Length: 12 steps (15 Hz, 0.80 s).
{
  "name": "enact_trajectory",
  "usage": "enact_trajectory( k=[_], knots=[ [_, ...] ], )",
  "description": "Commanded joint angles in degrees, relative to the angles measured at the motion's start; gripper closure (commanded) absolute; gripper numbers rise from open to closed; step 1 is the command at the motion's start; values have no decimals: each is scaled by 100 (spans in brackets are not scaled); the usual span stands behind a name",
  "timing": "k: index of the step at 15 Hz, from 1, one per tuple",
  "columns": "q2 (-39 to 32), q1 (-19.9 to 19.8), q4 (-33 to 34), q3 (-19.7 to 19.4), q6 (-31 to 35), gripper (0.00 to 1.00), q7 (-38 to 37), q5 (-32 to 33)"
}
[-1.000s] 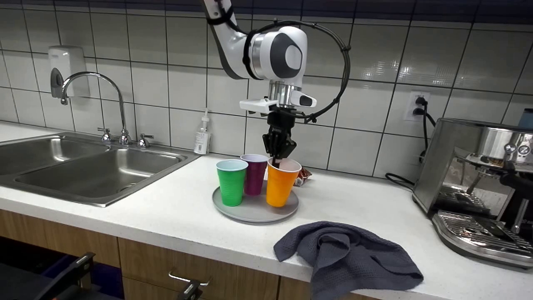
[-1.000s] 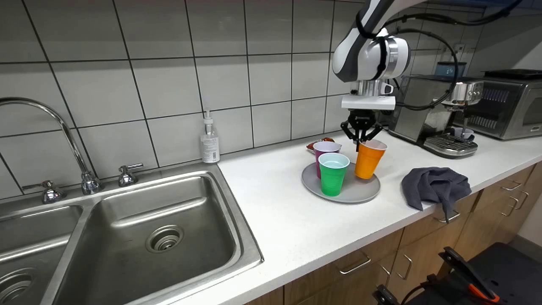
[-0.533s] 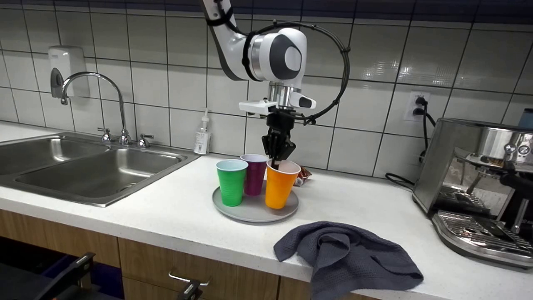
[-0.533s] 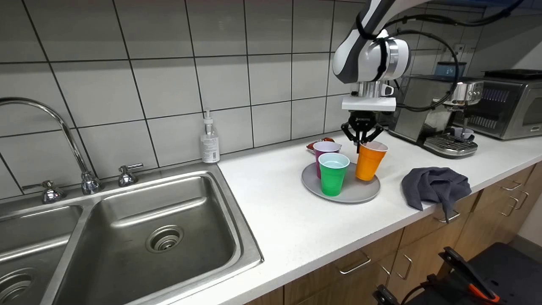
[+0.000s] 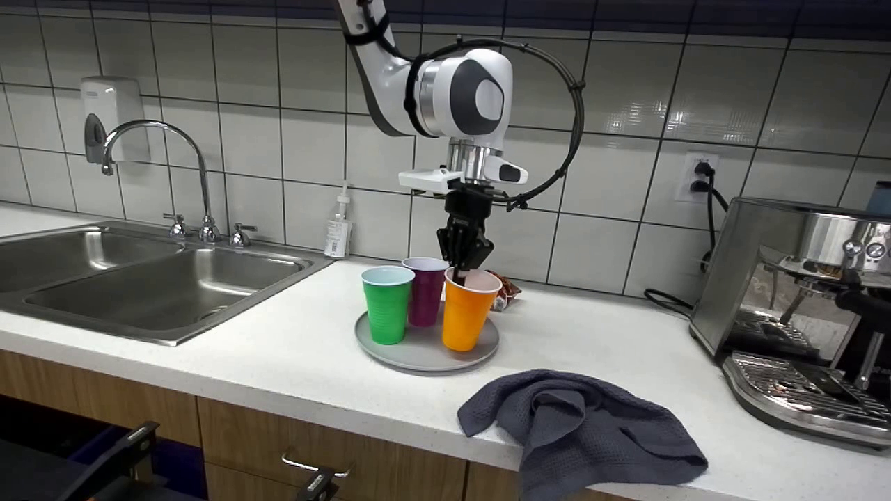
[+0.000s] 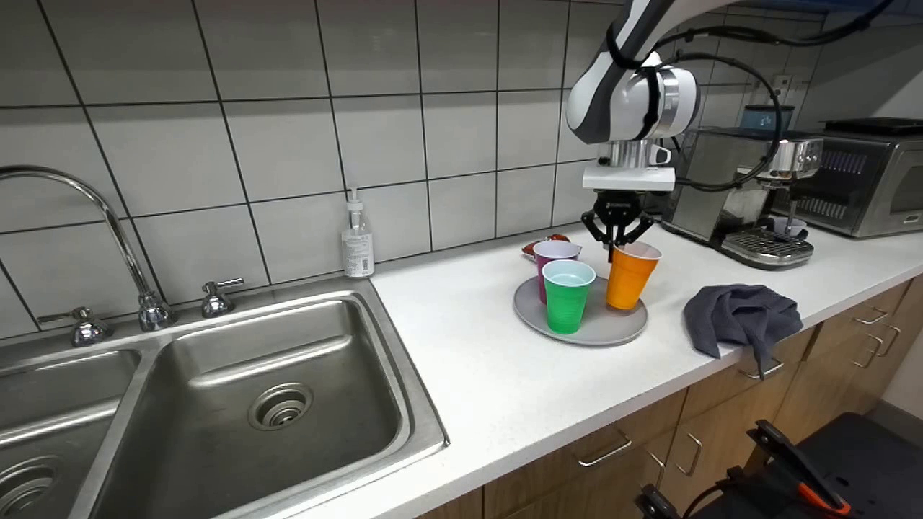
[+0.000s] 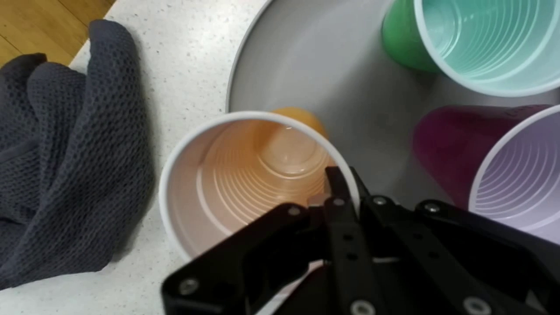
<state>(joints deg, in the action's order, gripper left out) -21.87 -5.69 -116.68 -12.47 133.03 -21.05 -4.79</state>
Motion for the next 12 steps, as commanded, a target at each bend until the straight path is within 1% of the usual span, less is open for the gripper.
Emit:
enact_trajectory(
  k=[1,12],
  knots=[
    [37,-41,-45,46,68,99,-51,-14],
    [-95,-49,21,36,48,99,-37,-2]
  ],
)
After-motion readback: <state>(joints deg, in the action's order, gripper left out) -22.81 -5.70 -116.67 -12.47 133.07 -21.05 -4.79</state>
